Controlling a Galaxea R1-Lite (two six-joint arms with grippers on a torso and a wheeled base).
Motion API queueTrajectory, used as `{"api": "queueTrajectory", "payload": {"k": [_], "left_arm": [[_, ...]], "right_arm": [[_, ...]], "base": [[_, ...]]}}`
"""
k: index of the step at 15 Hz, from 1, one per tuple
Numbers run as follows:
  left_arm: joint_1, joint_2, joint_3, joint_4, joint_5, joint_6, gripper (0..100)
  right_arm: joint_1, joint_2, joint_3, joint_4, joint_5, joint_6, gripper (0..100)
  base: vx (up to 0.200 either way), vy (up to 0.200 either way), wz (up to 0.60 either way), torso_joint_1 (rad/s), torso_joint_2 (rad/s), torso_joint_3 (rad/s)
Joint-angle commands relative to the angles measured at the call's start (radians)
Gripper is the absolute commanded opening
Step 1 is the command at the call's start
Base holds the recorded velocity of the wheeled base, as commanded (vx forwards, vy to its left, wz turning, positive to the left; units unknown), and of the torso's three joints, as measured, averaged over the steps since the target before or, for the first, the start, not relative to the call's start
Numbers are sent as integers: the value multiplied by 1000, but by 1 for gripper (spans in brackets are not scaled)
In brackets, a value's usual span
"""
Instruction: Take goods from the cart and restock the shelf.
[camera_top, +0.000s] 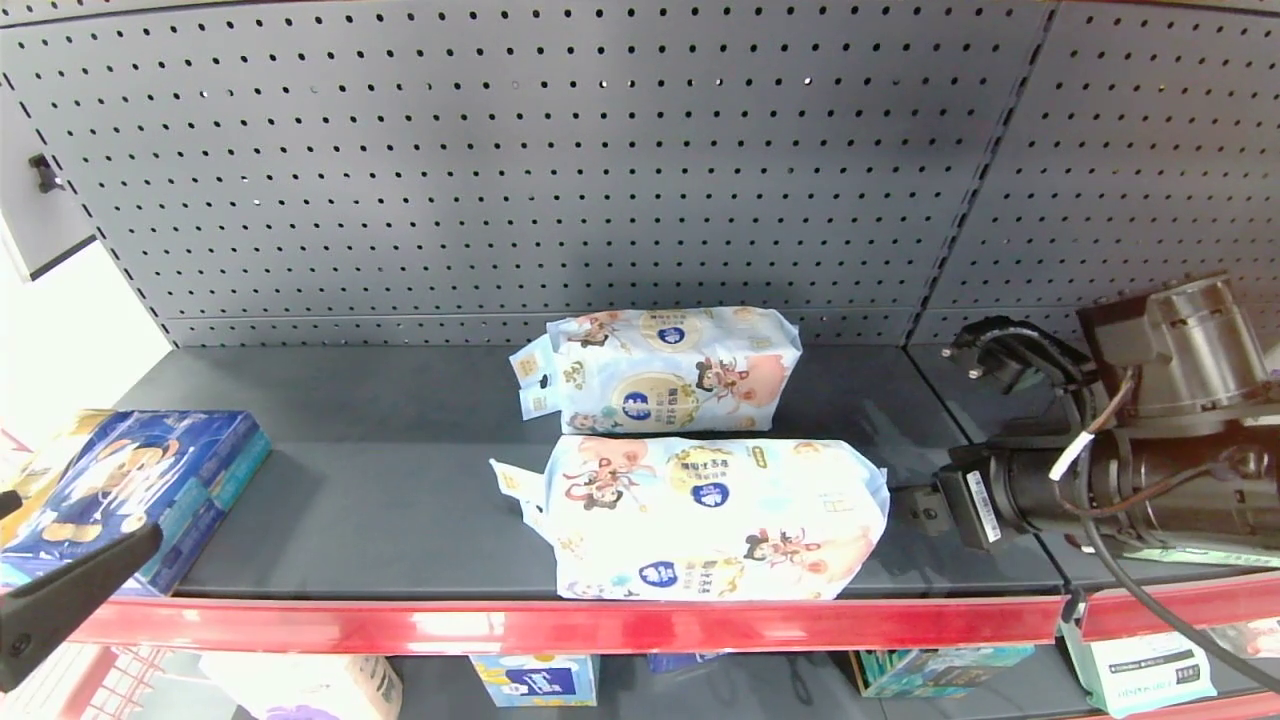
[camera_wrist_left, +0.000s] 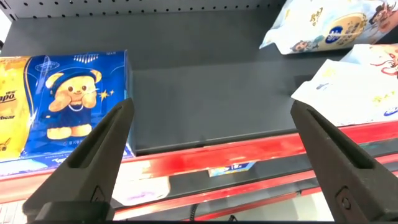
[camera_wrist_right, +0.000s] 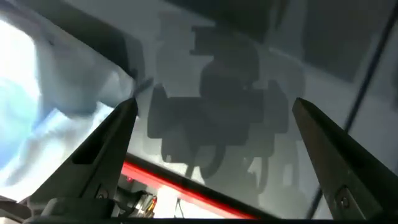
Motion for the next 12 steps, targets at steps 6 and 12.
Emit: {"api": "queueTrajectory", "payload": {"k": [6, 12], "left_arm": [[0, 3, 1, 0, 2, -1, 100], [1, 3, 1, 0, 2, -4, 100]], "right_arm": [[46, 29, -17, 0, -2, 0, 100], [67, 78, -80, 0, -3, 0, 100]], "base": [[0, 0, 0, 0, 0, 0], [0, 0, 0, 0, 0, 0]]}}
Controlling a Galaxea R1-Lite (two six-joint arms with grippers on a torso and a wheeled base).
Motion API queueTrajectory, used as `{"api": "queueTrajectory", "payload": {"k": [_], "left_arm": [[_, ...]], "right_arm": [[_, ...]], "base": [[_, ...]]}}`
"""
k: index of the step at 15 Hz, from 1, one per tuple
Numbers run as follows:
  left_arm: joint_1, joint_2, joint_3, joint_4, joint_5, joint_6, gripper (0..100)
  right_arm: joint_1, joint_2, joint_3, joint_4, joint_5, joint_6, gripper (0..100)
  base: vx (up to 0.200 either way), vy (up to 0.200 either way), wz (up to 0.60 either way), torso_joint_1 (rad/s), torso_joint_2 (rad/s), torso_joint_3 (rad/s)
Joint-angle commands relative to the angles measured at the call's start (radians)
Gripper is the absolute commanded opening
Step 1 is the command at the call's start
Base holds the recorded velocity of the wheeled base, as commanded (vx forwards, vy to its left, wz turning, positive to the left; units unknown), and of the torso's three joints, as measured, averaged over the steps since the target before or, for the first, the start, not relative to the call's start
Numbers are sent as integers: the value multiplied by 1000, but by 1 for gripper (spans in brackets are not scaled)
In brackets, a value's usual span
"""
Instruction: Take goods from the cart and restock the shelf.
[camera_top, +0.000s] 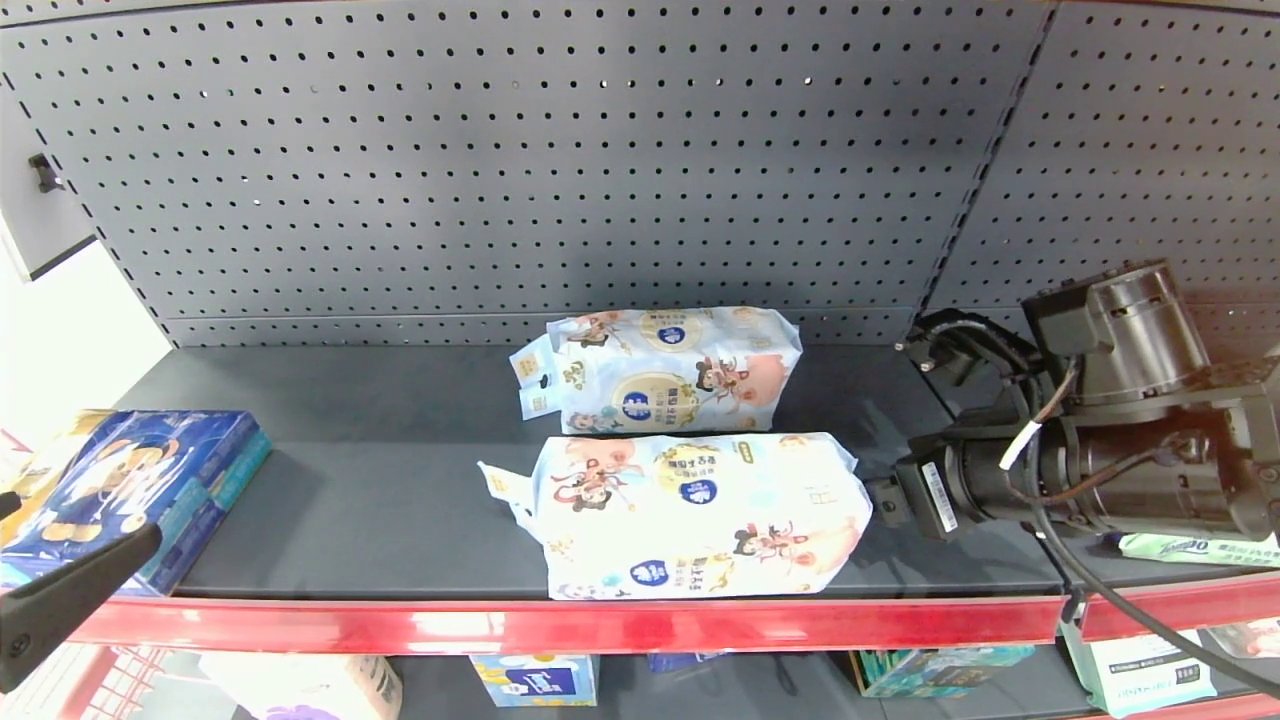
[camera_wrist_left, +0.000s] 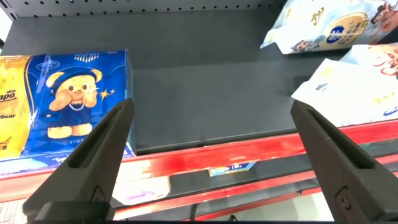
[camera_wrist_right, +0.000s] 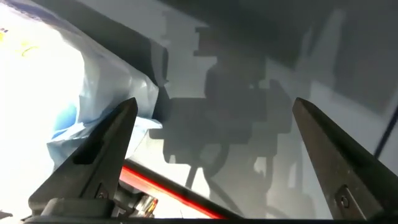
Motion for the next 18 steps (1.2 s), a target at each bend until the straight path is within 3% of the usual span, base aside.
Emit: {"api": "queueTrajectory", "payload": {"k": [1, 18], "left_arm": [[0, 4, 0, 1, 0, -1, 100], [0, 5, 6, 1, -1, -3, 100]], "right_arm": [[7, 22, -22, -1, -1, 0, 100], [40, -24, 31, 7, -52, 57, 100]], "base": [[0, 0, 0, 0, 0, 0], [0, 0, 0, 0, 0, 0]]}}
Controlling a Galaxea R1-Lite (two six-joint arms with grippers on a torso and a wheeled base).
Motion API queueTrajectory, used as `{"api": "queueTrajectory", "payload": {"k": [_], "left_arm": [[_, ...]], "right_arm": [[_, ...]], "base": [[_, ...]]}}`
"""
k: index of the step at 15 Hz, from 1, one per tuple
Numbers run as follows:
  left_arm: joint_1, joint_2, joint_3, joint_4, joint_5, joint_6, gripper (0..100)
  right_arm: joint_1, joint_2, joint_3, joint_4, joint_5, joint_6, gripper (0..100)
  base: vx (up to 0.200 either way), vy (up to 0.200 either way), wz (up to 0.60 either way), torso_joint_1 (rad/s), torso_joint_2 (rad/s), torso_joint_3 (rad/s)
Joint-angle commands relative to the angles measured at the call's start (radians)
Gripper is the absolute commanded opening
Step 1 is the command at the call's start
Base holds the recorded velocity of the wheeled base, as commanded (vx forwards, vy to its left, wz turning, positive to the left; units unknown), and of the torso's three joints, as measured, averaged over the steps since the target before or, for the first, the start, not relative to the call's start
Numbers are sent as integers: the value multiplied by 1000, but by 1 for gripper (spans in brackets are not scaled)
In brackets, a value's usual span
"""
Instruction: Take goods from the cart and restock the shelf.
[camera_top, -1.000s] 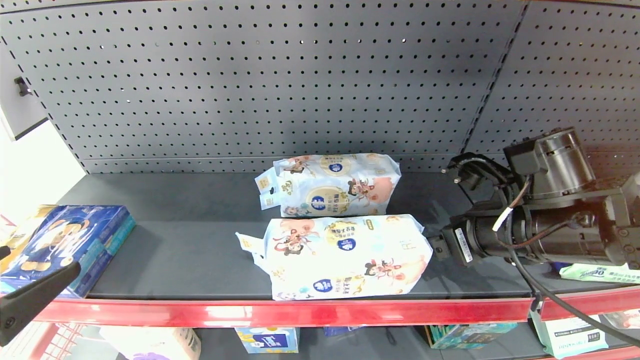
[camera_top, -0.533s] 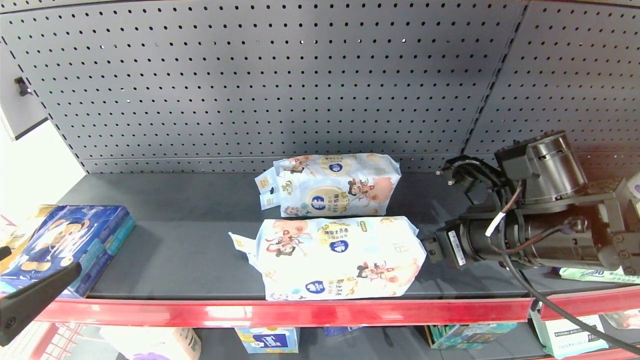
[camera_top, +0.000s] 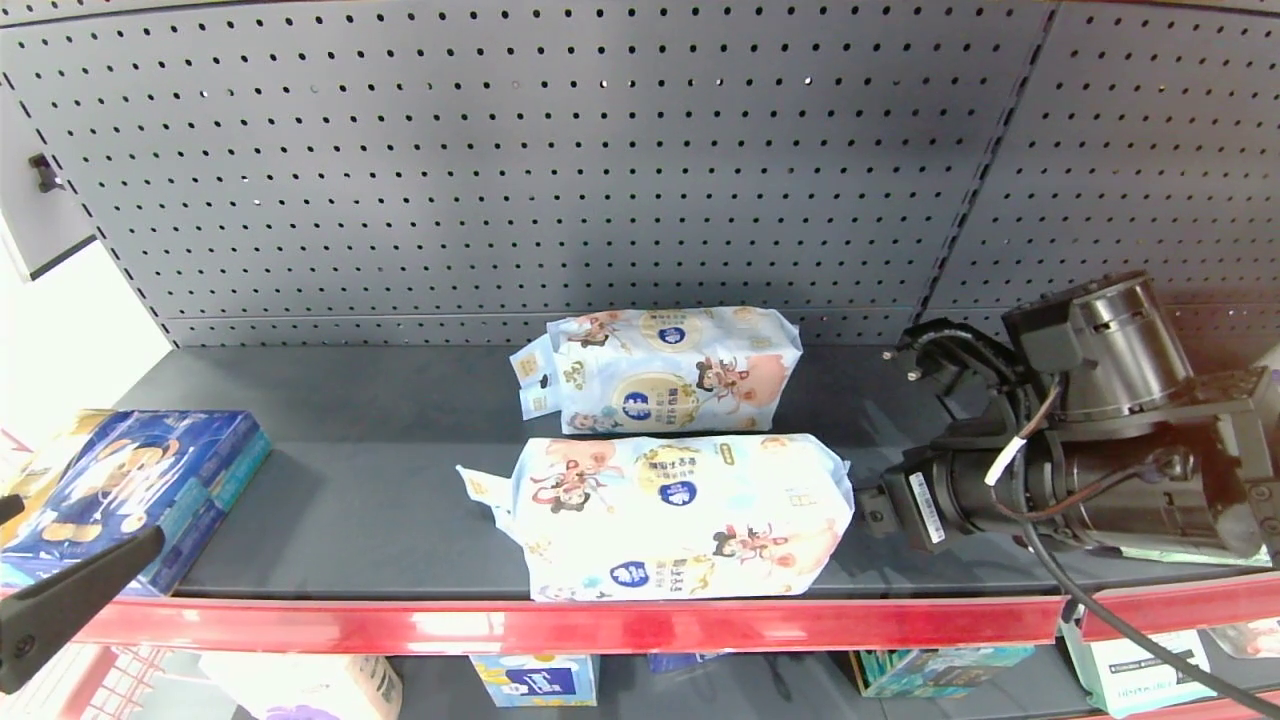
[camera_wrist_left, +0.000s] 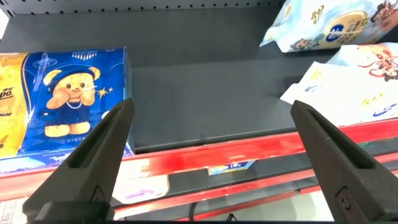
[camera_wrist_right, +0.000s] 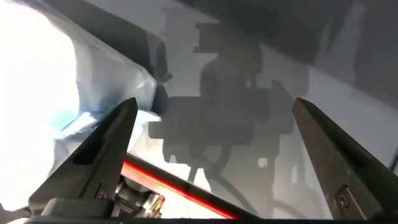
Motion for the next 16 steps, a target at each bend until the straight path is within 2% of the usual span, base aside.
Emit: {"api": "queueTrajectory", "payload": {"k": [1, 4, 8, 10, 12, 14, 15, 16], "left_arm": [[0, 3, 4, 0, -1, 1, 100], [0, 14, 6, 0, -6, 5, 100], [-2, 14, 16, -1, -7, 5, 100], [-2, -3, 42, -4, -16, 4, 100], [-3, -28, 44, -3, -55, 1, 100], [0, -57, 39, 5, -56, -24, 100], [0, -107, 36, 33, -50, -61, 100], [1, -146, 19, 88, -35, -62, 100]], "right_arm": [[-10, -49, 37, 3, -7, 0, 100], [-63, -322, 181, 7, -109, -12, 100], [-345, -662, 281, 15, -125, -49, 100], [-455, -836, 310, 96, -125, -106, 100], [-489, -960, 281, 254, -125, -186, 100], [-495, -1007, 245, 314, -129, -196, 100], [-535, -1041, 224, 320, -141, -196, 100], [-586, -1070, 219, 332, -143, -196, 100]], "base": [[0, 0, 0, 0, 0, 0], [0, 0, 0, 0, 0, 0], [0, 0, 0, 0, 0, 0], [0, 0, 0, 0, 0, 0], [0, 0, 0, 0, 0, 0], [0, 0, 0, 0, 0, 0], [0, 0, 0, 0, 0, 0], [0, 0, 0, 0, 0, 0]]}}
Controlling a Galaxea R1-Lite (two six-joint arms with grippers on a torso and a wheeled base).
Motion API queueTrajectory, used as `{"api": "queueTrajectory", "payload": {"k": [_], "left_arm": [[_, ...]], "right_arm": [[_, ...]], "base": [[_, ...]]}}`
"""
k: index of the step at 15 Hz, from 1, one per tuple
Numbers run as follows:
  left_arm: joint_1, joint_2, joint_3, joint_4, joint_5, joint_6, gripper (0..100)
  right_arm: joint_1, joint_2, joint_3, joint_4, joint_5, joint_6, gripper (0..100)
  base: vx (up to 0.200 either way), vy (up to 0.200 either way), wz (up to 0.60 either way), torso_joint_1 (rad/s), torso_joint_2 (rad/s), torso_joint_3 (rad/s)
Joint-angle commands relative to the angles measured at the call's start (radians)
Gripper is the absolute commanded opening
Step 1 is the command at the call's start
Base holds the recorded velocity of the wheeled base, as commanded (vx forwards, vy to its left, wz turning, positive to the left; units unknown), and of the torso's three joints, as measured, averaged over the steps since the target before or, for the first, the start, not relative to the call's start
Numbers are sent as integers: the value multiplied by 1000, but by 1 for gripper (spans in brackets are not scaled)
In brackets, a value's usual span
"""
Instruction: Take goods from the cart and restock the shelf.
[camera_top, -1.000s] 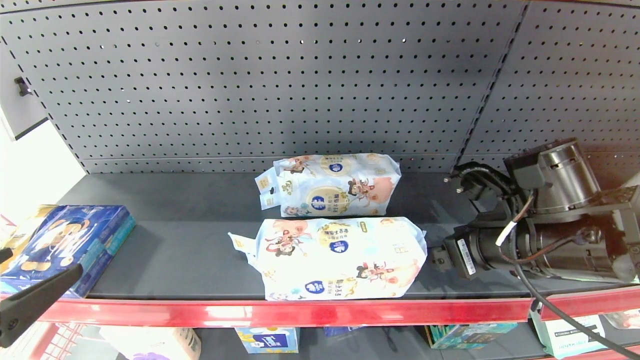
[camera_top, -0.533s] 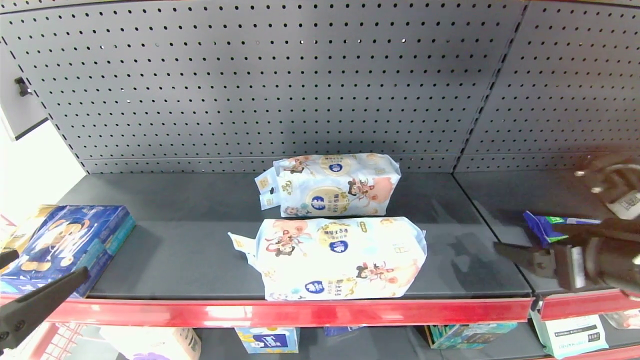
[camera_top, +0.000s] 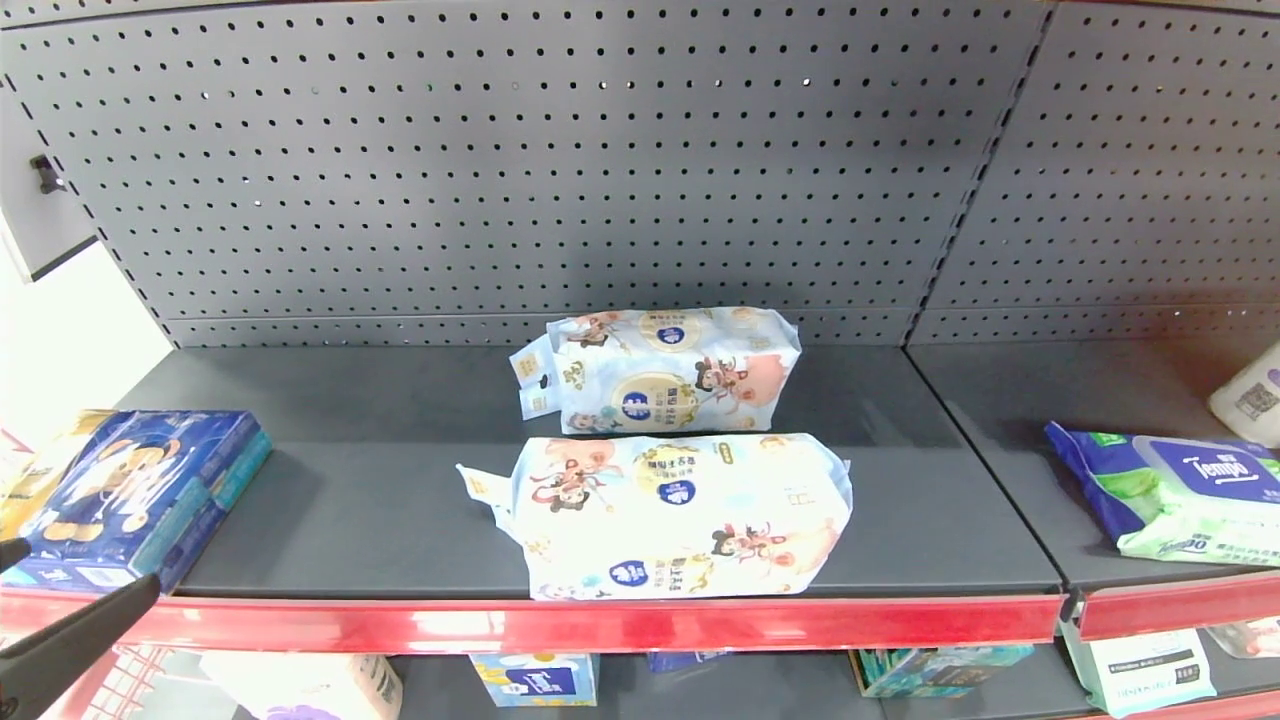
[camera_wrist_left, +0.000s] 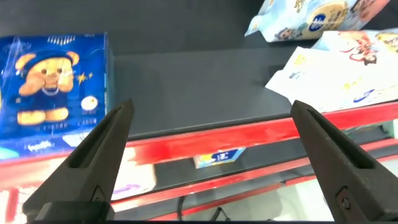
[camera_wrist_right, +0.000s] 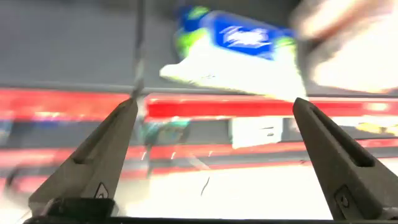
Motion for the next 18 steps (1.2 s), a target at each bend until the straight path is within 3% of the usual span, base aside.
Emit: {"api": "queueTrajectory", "payload": {"k": [1, 2, 3, 5, 6, 8, 9, 10, 11, 12, 13, 15, 16, 18], "left_arm": [[3, -124, -42, 147, 49, -13, 100], [5, -153, -53, 215, 76, -18, 100], [14, -245, -62, 383, 132, -50, 100], [37, -271, -45, 434, 147, -111, 100], [140, -259, -33, 440, 150, -160, 100], [229, -244, 4, 437, 147, -166, 100], [247, -290, 47, 435, 138, -146, 100], [244, -363, 94, 426, 110, -93, 100], [238, -463, 165, 380, 50, -21, 100], [236, -492, 183, 363, 32, -7, 100], [233, -575, 306, 216, -31, 67, 100], [233, -570, 491, -126, -36, 78, 100], [233, -570, 501, -163, -30, 65, 100], [233, -572, 499, -146, -26, 61, 100]], "right_arm": [[-121, -148, -19, 60, -4, 1, 100], [-141, -173, -18, 106, -4, 8, 100], [-161, -255, -13, 269, 3, 27, 100], [-155, -329, 65, 327, 33, 59, 100], [-138, -415, 228, 187, 147, 117, 100], [-129, -496, 456, -73, 220, 103, 100], [-129, -490, 616, -345, 228, 96, 100], [-120, -489, 645, -422, 242, 94, 100], [-95, -498, 634, -386, 249, 94, 100], [-89, -502, 631, -380, 249, 96, 100], [-48, -559, 622, -357, 246, 103, 100], [-40, -590, 626, -366, 159, 109, 100], [-40, -590, 628, -369, 98, 109, 100], [-40, -590, 631, -379, 91, 103, 100]], "base": [[0, 0, 0, 0, 0, 0], [0, 0, 0, 0, 0, 0], [0, 0, 0, 0, 0, 0], [0, 0, 0, 0, 0, 0], [0, 0, 0, 0, 0, 0], [0, 0, 0, 0, 0, 0], [0, 0, 0, 0, 0, 0], [0, 0, 0, 0, 0, 0], [0, 0, 0, 0, 0, 0], [0, 0, 0, 0, 0, 0], [0, 0, 0, 0, 0, 0], [0, 0, 0, 0, 0, 0], [0, 0, 0, 0, 0, 0], [0, 0, 0, 0, 0, 0]]}}
